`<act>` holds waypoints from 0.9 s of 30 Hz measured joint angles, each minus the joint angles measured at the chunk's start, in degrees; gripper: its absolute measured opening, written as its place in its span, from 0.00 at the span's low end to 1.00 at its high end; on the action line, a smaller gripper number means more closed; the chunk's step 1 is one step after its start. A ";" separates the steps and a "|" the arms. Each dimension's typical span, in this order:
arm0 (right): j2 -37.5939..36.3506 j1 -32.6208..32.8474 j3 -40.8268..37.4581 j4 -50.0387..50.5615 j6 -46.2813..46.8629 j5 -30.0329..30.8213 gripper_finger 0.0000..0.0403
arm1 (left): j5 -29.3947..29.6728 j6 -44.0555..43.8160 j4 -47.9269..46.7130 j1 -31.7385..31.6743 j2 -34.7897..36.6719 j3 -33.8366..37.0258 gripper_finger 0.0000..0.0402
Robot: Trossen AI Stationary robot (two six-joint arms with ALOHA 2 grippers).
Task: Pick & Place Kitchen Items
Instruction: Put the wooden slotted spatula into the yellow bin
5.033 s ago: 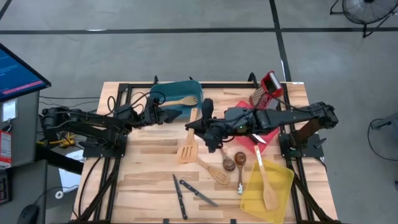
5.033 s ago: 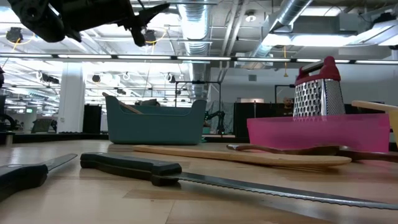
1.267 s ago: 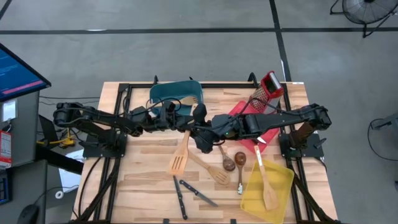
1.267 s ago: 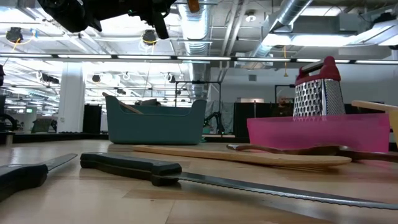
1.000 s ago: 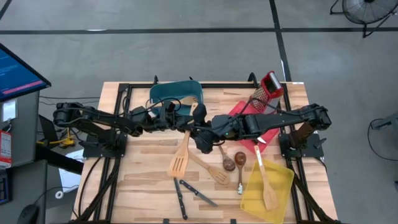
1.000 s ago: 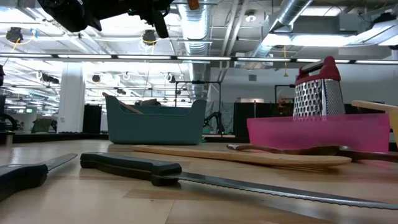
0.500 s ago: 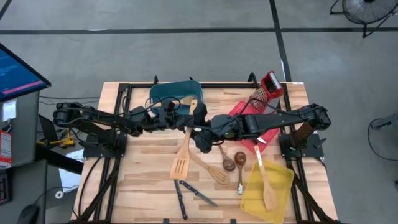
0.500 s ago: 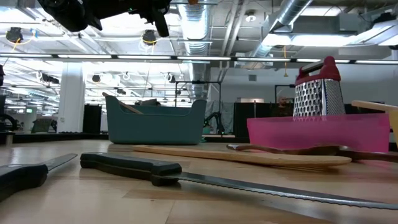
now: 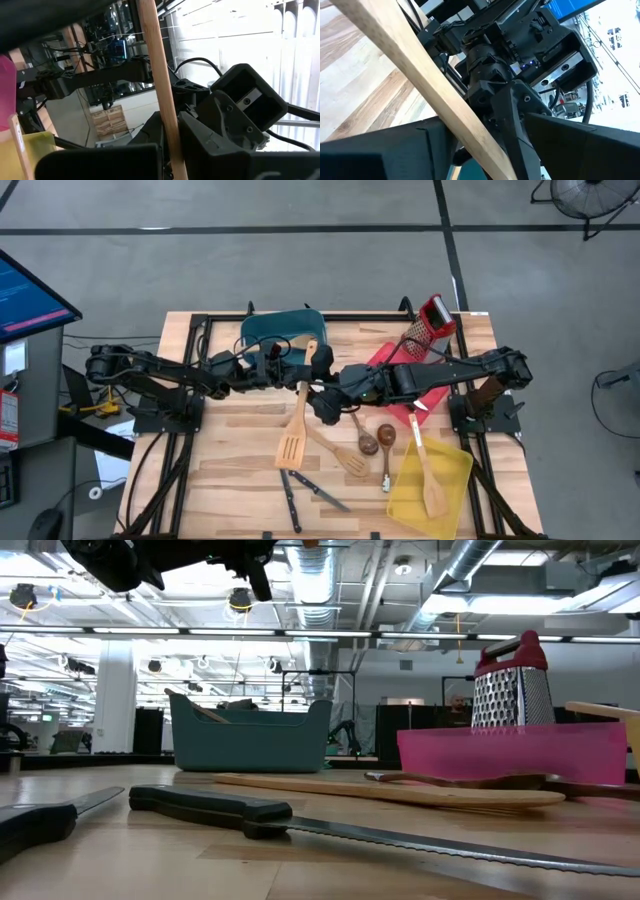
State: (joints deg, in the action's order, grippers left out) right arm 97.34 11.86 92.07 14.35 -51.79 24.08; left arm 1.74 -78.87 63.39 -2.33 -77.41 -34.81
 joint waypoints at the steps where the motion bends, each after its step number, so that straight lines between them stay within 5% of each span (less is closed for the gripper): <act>1: 0.00 0.00 0.00 0.02 0.00 0.00 0.58 | 0.00 0.28 0.03 0.00 0.00 0.00 0.05; 27: -7.22 3.89 0.20 12.85 8.43 1.71 0.58 | -0.02 0.62 1.04 -2.36 0.15 0.11 0.05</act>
State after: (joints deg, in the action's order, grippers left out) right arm 90.12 15.75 92.27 27.20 -43.36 25.78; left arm 1.72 -78.25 64.42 -4.69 -77.25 -34.70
